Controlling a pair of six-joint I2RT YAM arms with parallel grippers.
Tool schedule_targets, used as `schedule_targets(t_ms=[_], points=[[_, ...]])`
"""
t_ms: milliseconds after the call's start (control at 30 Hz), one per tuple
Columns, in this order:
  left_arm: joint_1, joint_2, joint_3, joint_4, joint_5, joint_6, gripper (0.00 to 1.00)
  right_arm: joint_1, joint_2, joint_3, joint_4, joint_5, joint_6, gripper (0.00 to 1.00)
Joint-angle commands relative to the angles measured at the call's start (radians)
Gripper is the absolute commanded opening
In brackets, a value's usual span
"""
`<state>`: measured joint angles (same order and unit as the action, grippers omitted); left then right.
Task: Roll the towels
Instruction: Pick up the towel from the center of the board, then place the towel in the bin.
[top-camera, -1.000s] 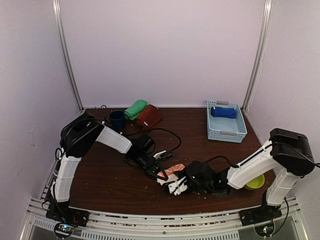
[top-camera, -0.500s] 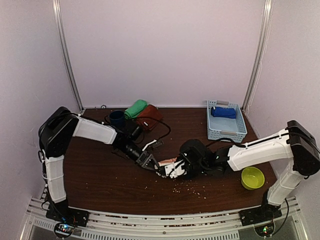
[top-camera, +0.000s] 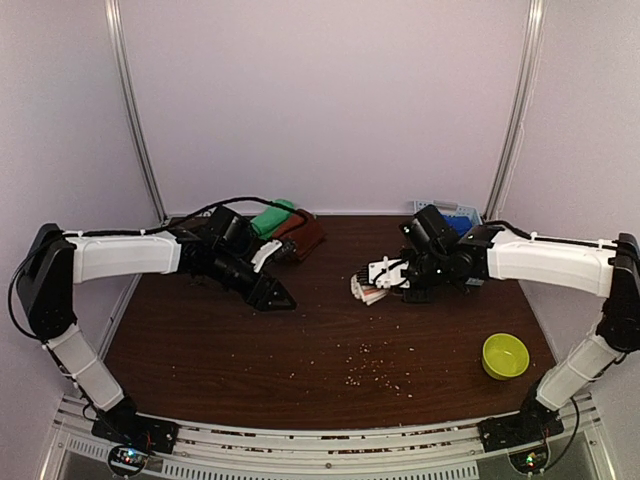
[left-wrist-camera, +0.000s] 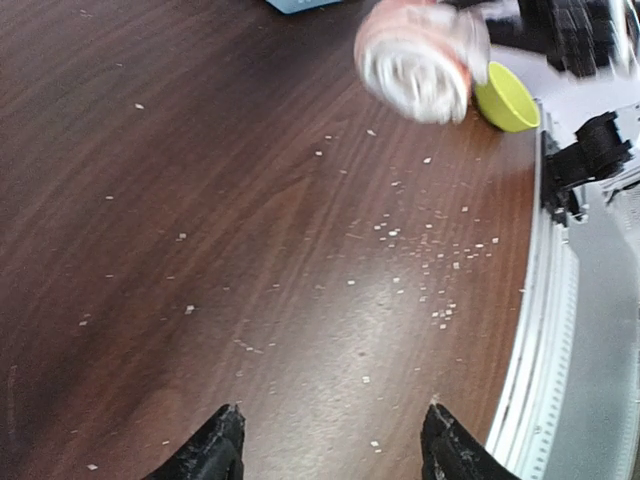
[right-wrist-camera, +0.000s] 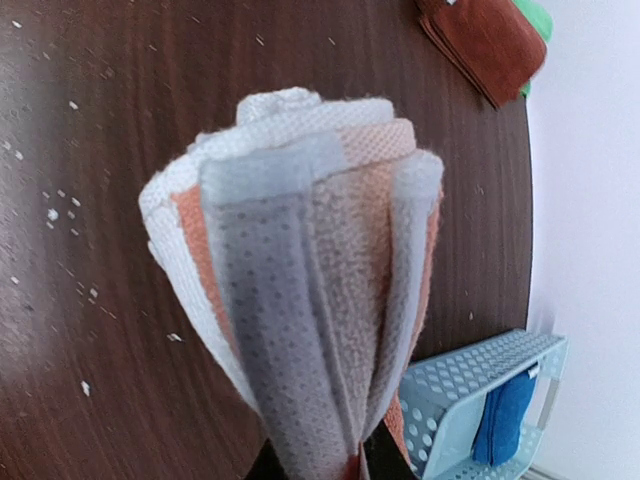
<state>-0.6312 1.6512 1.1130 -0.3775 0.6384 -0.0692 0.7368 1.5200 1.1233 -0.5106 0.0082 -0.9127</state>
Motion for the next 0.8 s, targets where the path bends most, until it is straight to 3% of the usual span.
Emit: schedule_targets(t_ms=[0, 367, 767], points=[[-0.002, -0.064, -0.036, -0.001, -0.123, 0.083, 0.62, -0.147, 0.003, 0.083, -0.097, -0.008, -0.076, 0.04], [-0.001, -0.122, -0.088, 0.052, -0.112, 0.111, 0.6, -0.493, 0.209, 0.351, -0.086, -0.002, -0.199, 0.04], [-0.002, -0.119, -0.097, 0.066, -0.093, 0.113, 0.58, -0.6, 0.542, 0.586, -0.06, 0.057, -0.246, 0.04]])
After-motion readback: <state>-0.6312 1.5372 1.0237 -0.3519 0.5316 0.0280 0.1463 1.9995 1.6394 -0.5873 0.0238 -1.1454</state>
